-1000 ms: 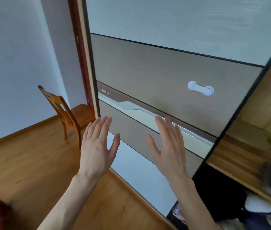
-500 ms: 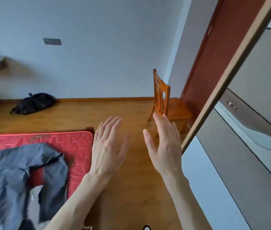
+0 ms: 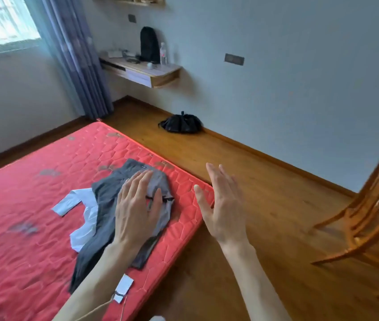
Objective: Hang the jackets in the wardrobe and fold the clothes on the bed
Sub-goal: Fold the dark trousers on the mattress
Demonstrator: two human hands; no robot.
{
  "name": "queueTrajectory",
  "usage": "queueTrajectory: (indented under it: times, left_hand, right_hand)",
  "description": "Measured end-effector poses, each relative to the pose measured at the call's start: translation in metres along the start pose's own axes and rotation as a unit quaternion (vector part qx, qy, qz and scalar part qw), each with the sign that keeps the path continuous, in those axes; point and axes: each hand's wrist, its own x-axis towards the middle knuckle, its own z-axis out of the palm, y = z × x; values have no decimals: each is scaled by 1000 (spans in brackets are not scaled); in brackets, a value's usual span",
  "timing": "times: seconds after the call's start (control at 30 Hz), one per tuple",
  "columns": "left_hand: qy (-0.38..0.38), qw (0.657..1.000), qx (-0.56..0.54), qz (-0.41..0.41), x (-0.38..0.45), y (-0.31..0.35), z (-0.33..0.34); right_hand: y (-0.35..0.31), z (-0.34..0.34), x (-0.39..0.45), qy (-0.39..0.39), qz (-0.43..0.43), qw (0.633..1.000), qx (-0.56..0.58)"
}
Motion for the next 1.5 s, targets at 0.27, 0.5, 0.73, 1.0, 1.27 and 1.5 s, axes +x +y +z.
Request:
queueTrajectory:
  times: [0.27, 0.5, 0.73, 1.0, 1.27, 1.5]
  left_hand:
    - [30, 990, 75, -114, 18, -72, 5]
    - [59, 983, 82, -154, 75, -154, 30]
    - [66, 977, 103, -176, 142, -233, 42]
    - [55, 970, 131, -198, 203, -305, 71]
    - [23, 952, 146, -268, 247, -381, 137]
    - [-4, 930, 162, -330, 274, -465, 196]
  right_hand:
    - [9, 88, 66, -71, -56, 995, 52]
    - [1, 177, 143, -106, -95, 987, 74]
    - [-9, 264, 222, -133, -122, 981, 64]
    - [-12, 355, 301, -188, -126, 973, 53]
    - [17, 460, 378, -251, -159, 954, 43]
    - [46, 583, 430, -291, -175, 939, 50]
